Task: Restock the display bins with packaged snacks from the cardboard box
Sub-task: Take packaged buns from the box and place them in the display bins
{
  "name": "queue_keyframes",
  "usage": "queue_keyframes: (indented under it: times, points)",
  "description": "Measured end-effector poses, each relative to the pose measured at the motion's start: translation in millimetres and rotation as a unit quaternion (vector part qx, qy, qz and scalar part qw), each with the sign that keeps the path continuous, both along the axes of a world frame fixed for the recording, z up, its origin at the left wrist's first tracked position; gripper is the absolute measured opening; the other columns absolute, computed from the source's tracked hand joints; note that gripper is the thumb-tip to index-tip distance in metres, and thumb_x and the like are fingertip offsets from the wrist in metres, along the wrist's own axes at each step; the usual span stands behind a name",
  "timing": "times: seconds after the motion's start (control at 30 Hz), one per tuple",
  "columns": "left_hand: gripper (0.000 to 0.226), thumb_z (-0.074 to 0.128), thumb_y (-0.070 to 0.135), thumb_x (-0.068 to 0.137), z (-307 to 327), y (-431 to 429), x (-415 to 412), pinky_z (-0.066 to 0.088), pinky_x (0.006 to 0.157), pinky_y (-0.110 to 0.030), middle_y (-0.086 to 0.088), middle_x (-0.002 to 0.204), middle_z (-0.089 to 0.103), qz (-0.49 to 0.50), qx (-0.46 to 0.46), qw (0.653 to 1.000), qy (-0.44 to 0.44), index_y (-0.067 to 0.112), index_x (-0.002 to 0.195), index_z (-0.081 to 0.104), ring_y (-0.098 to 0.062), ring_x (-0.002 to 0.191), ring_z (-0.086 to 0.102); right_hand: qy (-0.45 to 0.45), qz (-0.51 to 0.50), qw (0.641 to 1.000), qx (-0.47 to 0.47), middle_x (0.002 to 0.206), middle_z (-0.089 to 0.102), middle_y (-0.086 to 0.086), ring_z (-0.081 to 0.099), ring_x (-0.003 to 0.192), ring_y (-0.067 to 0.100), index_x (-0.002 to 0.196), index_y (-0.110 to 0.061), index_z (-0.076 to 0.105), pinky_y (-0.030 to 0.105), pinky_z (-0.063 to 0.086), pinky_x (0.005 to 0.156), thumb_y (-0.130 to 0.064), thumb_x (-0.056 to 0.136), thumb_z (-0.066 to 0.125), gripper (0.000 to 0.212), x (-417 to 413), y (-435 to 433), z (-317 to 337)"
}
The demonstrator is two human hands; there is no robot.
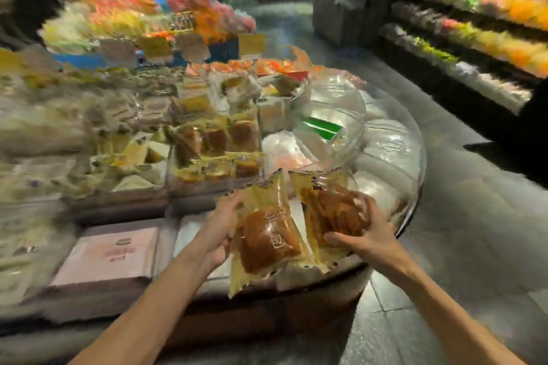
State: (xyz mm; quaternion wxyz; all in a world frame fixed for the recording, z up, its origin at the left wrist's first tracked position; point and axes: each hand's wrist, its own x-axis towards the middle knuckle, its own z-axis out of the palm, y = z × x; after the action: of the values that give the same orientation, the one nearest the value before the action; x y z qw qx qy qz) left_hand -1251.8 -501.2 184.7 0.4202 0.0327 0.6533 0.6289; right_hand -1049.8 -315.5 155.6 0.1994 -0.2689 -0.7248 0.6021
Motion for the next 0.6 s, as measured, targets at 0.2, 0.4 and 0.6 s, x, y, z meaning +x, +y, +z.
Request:
queue_keyframes:
  times: [0.2,0.4,0.6]
  points:
    - [0.034,0.066,0.05,0.09,-10.7,-43.1,-79.4,0.05,0.097,-0.053,-0.006,0.098,0.077,0.111,-0.038,0.993,0.009,0.023,0.11,0.07,-0.029,0.104,0.067,-0.029,0.09,0.992,0.082,0.124,0.053,-0.015,0.063,0.109,0.009,0.132,-0.043,0.037,0.039,0.059,0.091,-0.053,0.044,0.095,0.106,-106.0,-14.5,-14.0]
    - [0.033,0.07,0.041,0.088,-20.3,-42.7,-145.4,0.055,0.09,-0.046,-0.008,0.099,0.077,0.19,-0.033,0.981,0.006,0.018,0.11,0.069,-0.028,0.1,0.071,-0.03,0.136,0.987,0.086,0.123,0.058,-0.01,0.066,0.105,0.009,0.134,-0.038,0.036,0.039,0.06,0.088,-0.047,0.045,0.099,0.109,-199.0,11.1,-34.8]
    - [0.032,0.074,0.031,0.087,-2.6,-25.8,-226.0,0.057,0.086,-0.046,-0.001,0.107,0.073,0.278,-0.045,0.948,0.146,0.02,0.116,0.065,-0.014,0.093,0.068,-0.022,0.173,0.983,0.06,0.12,0.06,-0.005,0.067,0.104,0.013,0.125,-0.042,0.039,0.036,0.061,0.085,-0.045,0.043,0.099,0.101,-273.0,52.7,-34.4]
